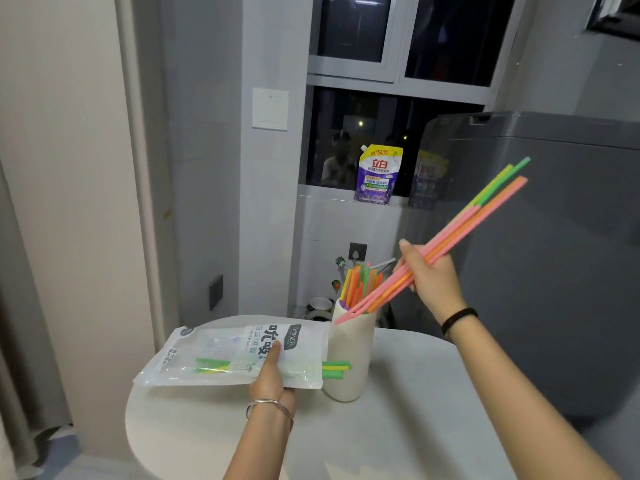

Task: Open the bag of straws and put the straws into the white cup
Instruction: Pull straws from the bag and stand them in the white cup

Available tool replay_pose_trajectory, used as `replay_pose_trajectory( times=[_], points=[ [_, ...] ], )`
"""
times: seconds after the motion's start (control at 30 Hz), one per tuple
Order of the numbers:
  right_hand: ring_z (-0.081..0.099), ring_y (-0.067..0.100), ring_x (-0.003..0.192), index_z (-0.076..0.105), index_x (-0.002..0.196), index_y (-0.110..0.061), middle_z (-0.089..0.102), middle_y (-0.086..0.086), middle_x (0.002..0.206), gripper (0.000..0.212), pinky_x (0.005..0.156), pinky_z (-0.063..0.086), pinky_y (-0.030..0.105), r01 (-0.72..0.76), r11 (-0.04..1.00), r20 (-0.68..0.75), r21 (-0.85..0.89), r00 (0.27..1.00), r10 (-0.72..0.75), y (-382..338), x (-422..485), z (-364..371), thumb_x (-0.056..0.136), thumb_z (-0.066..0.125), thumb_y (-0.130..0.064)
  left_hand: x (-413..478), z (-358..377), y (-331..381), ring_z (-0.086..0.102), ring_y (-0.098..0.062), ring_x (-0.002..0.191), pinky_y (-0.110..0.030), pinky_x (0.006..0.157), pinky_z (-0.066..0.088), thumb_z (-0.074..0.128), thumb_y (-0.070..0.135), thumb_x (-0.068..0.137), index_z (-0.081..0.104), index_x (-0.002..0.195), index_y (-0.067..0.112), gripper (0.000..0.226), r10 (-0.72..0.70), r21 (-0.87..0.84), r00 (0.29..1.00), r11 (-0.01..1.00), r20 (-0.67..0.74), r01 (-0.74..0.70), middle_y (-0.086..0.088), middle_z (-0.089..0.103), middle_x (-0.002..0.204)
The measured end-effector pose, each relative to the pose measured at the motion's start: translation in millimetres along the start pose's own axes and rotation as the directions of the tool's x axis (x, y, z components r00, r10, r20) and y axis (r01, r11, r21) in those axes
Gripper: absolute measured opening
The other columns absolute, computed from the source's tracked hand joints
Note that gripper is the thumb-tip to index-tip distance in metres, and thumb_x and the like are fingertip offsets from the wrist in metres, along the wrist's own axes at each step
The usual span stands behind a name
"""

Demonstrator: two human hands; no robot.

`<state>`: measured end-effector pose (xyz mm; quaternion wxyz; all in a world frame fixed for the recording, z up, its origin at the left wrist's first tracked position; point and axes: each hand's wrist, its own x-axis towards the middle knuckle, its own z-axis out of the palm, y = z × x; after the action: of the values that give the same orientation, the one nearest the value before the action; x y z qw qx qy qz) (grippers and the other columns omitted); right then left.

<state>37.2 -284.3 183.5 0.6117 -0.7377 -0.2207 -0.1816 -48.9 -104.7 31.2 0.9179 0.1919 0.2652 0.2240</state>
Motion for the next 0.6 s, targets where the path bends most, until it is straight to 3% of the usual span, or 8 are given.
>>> replay_pose_trajectory(
  times=[0.1,0.23,0.33,0.4,0.6],
  points=[
    [0.055,-0.001,0.041,0.058,0.058,-0.009,0.057,-0.001,0.049,0.042,0.046,0.043,0.010,0.035,0.993,0.027,-0.112,0.999,-0.032,-10.9,16.8,-3.9,0.094,0.050,-0.029,-1.2,-1.2,0.2,0.060,-0.025,0.102,-0.045,0.088,0.047,0.061,0.008,0.092,0.049,0.140,0.009,0.050,-0.003,0.005,1.000,1.000,-0.005,0.003,-0.011,0.057,0.139],
    [0.062,0.017,0.054,0.060,0.060,-0.001,0.061,0.011,0.058,0.047,0.058,0.050,0.026,0.076,0.973,0.022,-0.216,0.997,-0.073,-15.0,29.8,-0.9,0.093,0.049,-0.032,-1.3,-2.5,-1.0,0.057,-0.026,0.106,-0.046,0.091,0.047,0.060,0.008,0.092,0.048,0.140,0.008,0.050,0.005,0.012,1.000,1.000,-0.003,-0.005,-0.012,0.056,0.140],
    [0.061,0.019,0.055,0.055,0.055,-0.010,0.056,0.003,0.053,0.046,0.058,0.049,0.026,0.106,0.957,0.029,-0.271,0.994,-0.102,-20.0,38.3,4.6,0.094,0.049,-0.033,0.0,0.4,2.4,0.056,-0.027,0.107,-0.047,0.094,0.046,0.059,0.008,0.093,0.047,0.141,0.008,0.050,0.009,0.010,1.000,1.000,0.018,-0.009,-0.013,0.056,0.140],
    [0.061,0.023,0.056,0.056,0.057,-0.007,0.055,0.003,0.053,0.046,0.060,0.051,0.029,0.119,0.940,0.075,-0.318,0.992,-0.100,-19.1,38.0,9.6,0.094,0.048,-0.034,-0.3,-0.4,1.9,0.056,-0.026,0.108,-0.047,0.094,0.046,0.059,0.007,0.093,0.047,0.141,0.007,0.050,0.009,0.013,1.000,1.000,0.014,-0.009,-0.013,0.055,0.140],
    [0.048,0.014,0.043,0.040,0.048,-0.017,0.043,-0.005,0.044,0.050,0.052,0.042,0.025,0.174,0.872,0.162,-0.457,0.981,-0.110,-14.1,39.7,26.2,0.094,0.044,-0.038,1.4,-1.2,2.3,0.059,-0.027,0.098,-0.047,0.091,0.046,0.058,0.008,0.093,0.047,0.141,0.007,0.050,-0.002,0.017,1.000,1.000,0.016,0.001,-0.013,0.056,0.140]
  ],
)
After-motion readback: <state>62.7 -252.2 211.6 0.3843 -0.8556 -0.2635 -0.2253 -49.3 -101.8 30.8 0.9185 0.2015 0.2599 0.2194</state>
